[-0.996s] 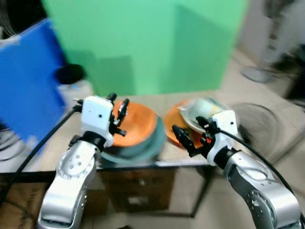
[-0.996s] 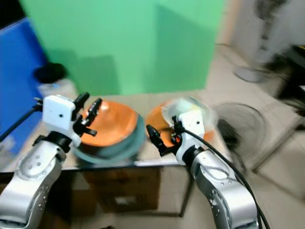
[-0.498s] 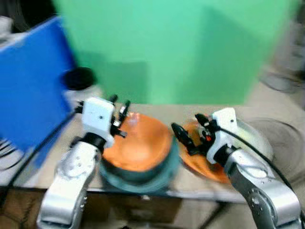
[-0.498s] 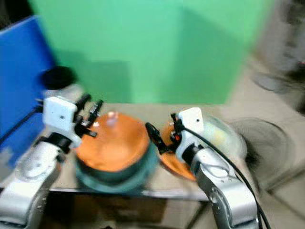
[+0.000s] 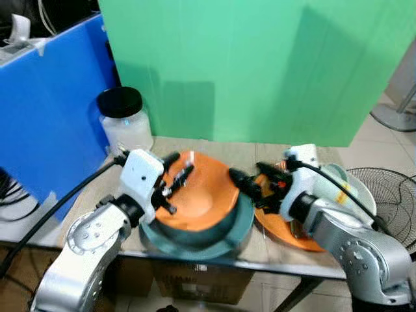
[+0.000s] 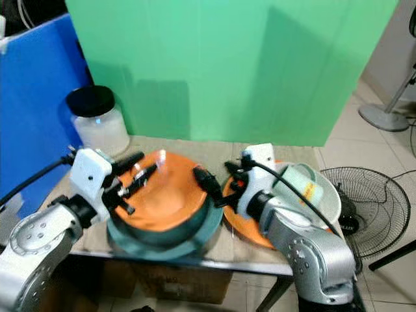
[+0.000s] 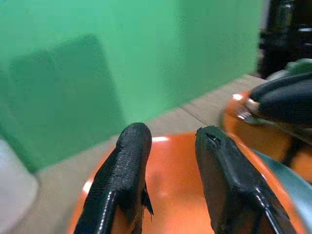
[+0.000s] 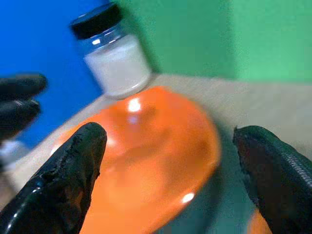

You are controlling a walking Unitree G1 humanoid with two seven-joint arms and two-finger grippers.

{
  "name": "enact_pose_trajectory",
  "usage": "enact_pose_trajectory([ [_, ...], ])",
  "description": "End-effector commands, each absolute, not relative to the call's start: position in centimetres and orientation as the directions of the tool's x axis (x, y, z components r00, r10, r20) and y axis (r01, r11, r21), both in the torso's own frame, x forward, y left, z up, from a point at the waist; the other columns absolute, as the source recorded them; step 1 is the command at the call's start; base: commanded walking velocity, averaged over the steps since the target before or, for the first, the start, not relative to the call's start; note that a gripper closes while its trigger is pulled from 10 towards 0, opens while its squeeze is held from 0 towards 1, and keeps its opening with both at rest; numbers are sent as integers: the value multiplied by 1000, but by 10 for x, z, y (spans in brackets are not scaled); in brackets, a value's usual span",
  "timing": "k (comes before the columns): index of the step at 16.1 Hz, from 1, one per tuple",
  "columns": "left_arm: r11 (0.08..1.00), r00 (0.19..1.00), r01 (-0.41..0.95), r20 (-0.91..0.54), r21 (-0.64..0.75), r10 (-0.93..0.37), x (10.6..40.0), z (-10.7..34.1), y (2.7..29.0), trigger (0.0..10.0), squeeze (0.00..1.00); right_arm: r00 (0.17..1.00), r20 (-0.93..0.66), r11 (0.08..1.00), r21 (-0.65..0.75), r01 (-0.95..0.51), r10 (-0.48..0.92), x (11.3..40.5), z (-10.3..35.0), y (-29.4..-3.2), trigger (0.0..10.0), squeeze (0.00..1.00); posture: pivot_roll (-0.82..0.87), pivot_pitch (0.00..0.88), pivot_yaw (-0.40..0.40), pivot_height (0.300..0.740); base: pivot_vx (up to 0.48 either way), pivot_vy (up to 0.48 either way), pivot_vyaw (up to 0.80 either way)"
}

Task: Setting the table

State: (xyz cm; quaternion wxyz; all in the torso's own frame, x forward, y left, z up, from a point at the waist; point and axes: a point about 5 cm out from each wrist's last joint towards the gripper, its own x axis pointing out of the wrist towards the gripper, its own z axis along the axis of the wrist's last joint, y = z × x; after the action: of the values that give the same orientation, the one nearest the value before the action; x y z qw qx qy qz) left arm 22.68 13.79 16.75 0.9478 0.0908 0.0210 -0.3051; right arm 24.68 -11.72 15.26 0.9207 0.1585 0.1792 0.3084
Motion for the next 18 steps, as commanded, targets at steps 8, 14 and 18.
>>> enact_pose_trajectory([
  [8,630,631,772,-229,87,-741,203,171,159,10000,1000,633,-422,730,580,-362,650,268,137,-104,10000,0,143,0,2,740,0,0,0],
  [14,612,613,785,-273,99,-741,198,168,165,10000,918,579,-488,725,622,-294,653,267,130,-98,3647,0,147,0,-4,740,0,0,0],
  [18,608,612,786,-284,113,-738,197,164,165,10000,835,532,-518,700,678,-223,670,266,126,-96,0,0,148,0,-6,740,0,0,0],
])
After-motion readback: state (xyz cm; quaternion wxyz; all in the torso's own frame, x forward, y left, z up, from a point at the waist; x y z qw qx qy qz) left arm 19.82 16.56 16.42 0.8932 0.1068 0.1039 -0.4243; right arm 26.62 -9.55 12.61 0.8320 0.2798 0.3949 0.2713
